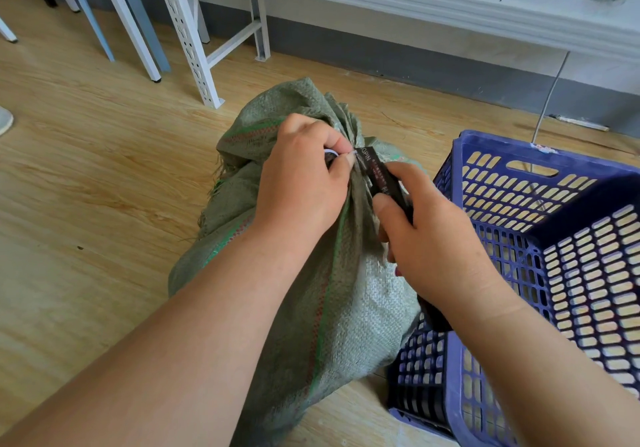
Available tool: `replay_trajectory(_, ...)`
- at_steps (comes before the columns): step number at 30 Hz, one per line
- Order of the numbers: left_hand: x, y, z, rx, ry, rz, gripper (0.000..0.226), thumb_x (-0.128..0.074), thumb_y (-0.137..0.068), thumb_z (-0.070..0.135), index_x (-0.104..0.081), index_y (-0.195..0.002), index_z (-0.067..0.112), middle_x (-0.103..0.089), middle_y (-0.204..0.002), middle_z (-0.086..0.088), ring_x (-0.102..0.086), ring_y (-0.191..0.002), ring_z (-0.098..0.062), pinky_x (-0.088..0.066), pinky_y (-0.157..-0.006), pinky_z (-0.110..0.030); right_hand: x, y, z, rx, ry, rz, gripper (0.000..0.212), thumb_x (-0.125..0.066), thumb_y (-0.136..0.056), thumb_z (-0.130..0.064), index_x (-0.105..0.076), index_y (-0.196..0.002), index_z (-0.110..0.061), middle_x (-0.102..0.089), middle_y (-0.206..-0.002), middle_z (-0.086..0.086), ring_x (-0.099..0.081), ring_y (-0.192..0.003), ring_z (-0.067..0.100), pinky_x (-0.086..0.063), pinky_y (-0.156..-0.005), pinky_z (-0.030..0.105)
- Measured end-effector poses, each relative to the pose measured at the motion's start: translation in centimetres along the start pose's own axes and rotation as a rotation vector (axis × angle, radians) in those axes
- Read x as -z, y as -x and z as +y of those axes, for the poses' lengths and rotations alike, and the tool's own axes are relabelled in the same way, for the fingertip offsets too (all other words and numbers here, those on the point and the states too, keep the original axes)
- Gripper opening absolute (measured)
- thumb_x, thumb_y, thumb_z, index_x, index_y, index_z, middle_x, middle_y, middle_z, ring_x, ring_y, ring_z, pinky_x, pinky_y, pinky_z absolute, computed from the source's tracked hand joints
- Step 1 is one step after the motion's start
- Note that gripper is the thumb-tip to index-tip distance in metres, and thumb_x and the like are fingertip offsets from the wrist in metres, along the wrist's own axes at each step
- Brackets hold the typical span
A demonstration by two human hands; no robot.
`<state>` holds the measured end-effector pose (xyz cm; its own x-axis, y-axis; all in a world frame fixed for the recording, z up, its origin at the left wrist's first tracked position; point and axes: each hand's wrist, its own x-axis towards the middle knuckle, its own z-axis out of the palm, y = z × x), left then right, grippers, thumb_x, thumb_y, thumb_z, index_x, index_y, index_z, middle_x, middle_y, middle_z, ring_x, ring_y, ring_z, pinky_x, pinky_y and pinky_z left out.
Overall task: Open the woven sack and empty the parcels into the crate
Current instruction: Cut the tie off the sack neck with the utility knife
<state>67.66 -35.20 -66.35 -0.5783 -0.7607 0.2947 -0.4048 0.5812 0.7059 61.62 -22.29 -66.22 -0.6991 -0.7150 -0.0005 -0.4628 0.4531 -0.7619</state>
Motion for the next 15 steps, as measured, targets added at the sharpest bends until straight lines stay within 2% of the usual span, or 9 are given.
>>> replay_trajectory(2,0.0,0.1,0.0,0.01,-0.002,-0.013,0.004,-0.065,-0.088,0.024,-0.064,-0.086,0.027,-0.045,-0.105,0.014,-0.047,-0.081,-0.005,-0.04,-0.077,-0.021,0.5,0.0,-0.2,-0.119,-0.245,-0.056,0.033,-0.056,-0.095,-0.03,-0.042,-0.125,-0.027,-0.064,-0.079,0.008,-0.061,-0.044,0.014,-0.05,-0.043,0.025)
replay_trajectory(4,0.0,0.1,0.0,0.018,0.005,-0.026,0.003,-0.064,-0.088,0.024,-0.065,-0.087,0.027,-0.044,-0.105,0.014,-0.048,-0.083,-0.005,-0.039,-0.076,-0.02,1.1,-0.1,-0.3,-0.183,-0.353,-0.075,0.037,-0.062,-0.092,-0.026,-0.04,-0.12,-0.02,-0.063,-0.08,0.014,-0.058,-0.038,0.012,-0.046,-0.04,0.018)
replay_trajectory(7,0.1,-0.1,-0.1,0.021,0.035,-0.035,0.003,-0.065,-0.088,0.023,-0.066,-0.086,0.025,-0.045,-0.106,0.012,-0.053,-0.087,-0.01,-0.044,-0.083,-0.025,1.5,-0.1,-0.3,-0.193,-0.343,-0.044,0.027,-0.062,-0.092,-0.023,-0.044,-0.111,-0.017,-0.064,-0.067,0.005,-0.064,-0.045,0.017,-0.054,-0.045,0.026)
replay_trajectory(11,0.2,-0.2,-0.2,0.019,0.048,-0.037,0.004,-0.065,-0.088,0.021,-0.066,-0.086,0.025,-0.046,-0.106,0.011,-0.057,-0.091,-0.012,-0.047,-0.086,-0.028,1.4,0.0,-0.4,-0.19,-0.334,-0.043,0.014,-0.057,-0.095,-0.026,-0.054,-0.108,-0.021,-0.068,-0.08,0.005,-0.065,-0.051,0.015,-0.053,-0.046,0.025)
replay_trajectory(15,0.1,-0.2,-0.1,0.012,0.054,-0.036,0.003,-0.065,-0.087,0.022,-0.066,-0.087,0.025,-0.046,-0.106,0.011,-0.058,-0.092,-0.013,-0.047,-0.086,-0.03,1.0,0.1,-0.8,-0.217,-0.375,-0.083,0.014,-0.051,-0.097,-0.026,-0.061,-0.107,-0.022,-0.069,-0.075,0.005,-0.06,-0.049,0.016,-0.053,-0.045,0.028)
